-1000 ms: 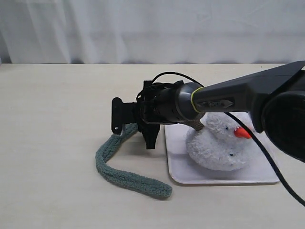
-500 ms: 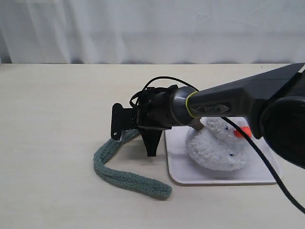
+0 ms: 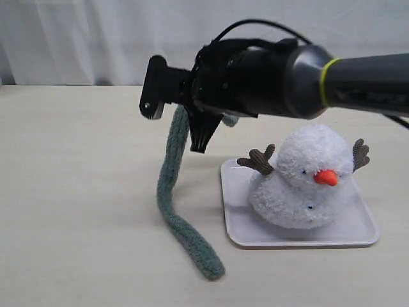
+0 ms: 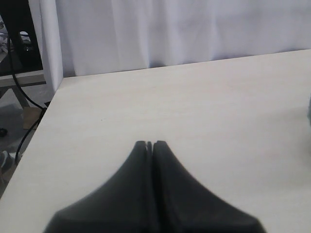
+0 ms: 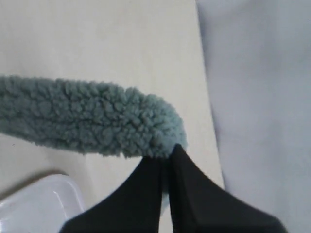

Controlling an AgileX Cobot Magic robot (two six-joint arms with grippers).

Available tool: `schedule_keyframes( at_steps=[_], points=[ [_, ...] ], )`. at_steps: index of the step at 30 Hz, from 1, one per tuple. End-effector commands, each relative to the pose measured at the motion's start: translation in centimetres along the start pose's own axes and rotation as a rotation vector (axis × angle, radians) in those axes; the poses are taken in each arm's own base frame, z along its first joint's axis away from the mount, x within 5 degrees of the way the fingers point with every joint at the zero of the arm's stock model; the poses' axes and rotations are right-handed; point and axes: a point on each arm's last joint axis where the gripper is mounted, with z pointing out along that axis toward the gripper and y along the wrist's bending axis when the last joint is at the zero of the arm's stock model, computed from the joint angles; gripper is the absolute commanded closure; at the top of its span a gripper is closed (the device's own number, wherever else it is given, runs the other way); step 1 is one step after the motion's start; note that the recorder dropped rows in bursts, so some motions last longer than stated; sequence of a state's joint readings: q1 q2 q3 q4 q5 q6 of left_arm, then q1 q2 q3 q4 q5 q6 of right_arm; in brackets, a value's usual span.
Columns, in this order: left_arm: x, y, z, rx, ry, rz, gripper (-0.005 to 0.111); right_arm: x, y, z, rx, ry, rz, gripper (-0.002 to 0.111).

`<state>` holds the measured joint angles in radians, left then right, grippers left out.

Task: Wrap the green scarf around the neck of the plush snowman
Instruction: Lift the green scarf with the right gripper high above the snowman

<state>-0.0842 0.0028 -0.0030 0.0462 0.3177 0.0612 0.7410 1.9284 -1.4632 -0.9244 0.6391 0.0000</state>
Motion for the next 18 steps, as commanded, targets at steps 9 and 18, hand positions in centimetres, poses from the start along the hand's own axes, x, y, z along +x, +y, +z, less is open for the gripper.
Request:
schedule_keyframes(
  at_steps=[9, 18],
  points=[
    [0.0, 0.0, 0.0, 0.006, -0.009, -0.009, 0.107, 4.0, -8.7, -15.8, 0.172, -0.096, 0.259, 0.104],
    [0.0, 0.0, 0.0, 0.006, -0.009, -0.009, 0.107, 9.2, -8.8, -23.7, 0.142, -0.161, 0.311, 0.104]
  ],
)
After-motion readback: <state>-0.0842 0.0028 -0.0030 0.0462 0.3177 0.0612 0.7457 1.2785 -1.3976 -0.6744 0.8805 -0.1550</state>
